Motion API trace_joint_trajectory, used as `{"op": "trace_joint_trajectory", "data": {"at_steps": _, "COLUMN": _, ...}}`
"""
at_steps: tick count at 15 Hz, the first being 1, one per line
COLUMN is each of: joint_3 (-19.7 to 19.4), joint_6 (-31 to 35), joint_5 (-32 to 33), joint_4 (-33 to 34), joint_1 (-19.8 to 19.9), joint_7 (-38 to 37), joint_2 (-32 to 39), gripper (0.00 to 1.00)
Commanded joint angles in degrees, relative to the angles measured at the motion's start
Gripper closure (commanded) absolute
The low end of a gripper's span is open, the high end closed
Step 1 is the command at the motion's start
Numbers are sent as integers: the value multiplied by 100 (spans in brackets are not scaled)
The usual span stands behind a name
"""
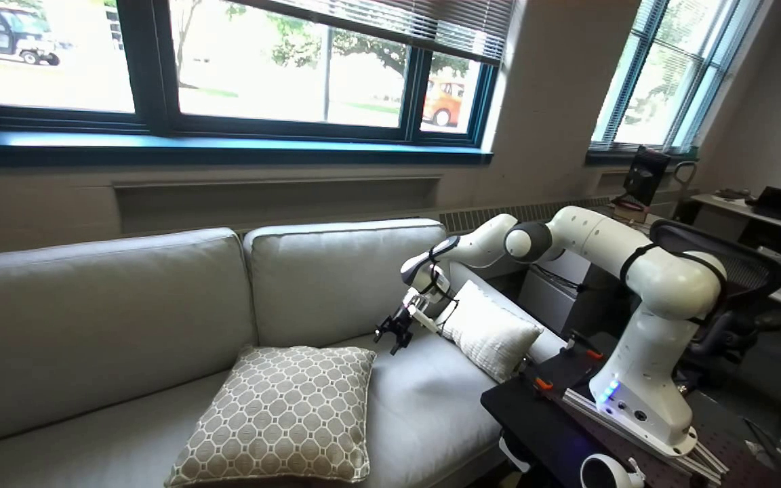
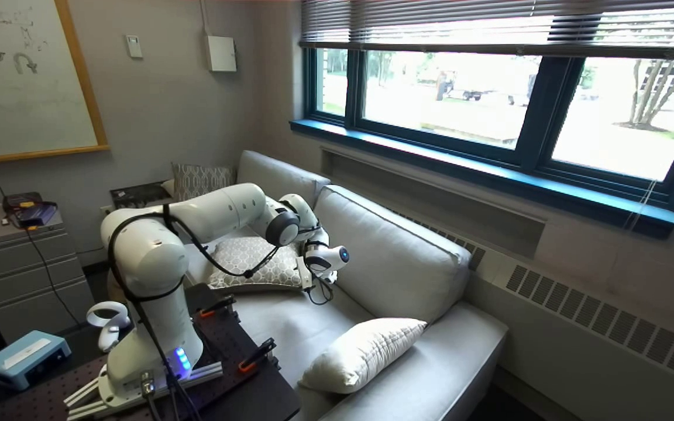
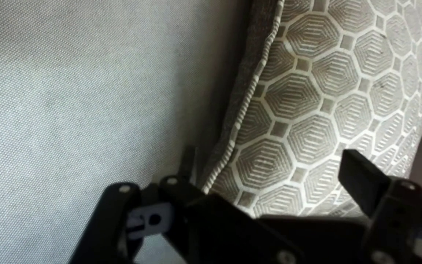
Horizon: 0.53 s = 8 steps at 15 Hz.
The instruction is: Put the two pillows on the right end of the chair
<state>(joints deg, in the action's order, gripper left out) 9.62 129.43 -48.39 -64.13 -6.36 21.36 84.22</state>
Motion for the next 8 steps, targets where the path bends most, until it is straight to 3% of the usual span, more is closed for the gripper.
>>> {"op": "trace_joint_trajectory", "data": {"at_steps": 1, "joint_3": 124, "joint_6": 578, "joint_5": -354, "joint_4": -484, "joint_1": 221, "joint_7": 376, "joint_2": -194, "gripper": 0}}
{"op": "trace_joint_trajectory", "data": {"at_steps": 5, "joint_3": 626, "joint_6": 871, "joint_5": -379, "joint_4": -398, "joint_1": 476, "joint_7": 502, "joint_2": 4, "gripper": 0}}
{"op": "trace_joint_trajectory", "data": {"at_steps": 8, "joint_3": 432, "joint_6": 537, "joint_5": -1237, "joint_4": -305, "joint_1": 124, "joint_7": 632, "joint_2": 14, "gripper": 0}}
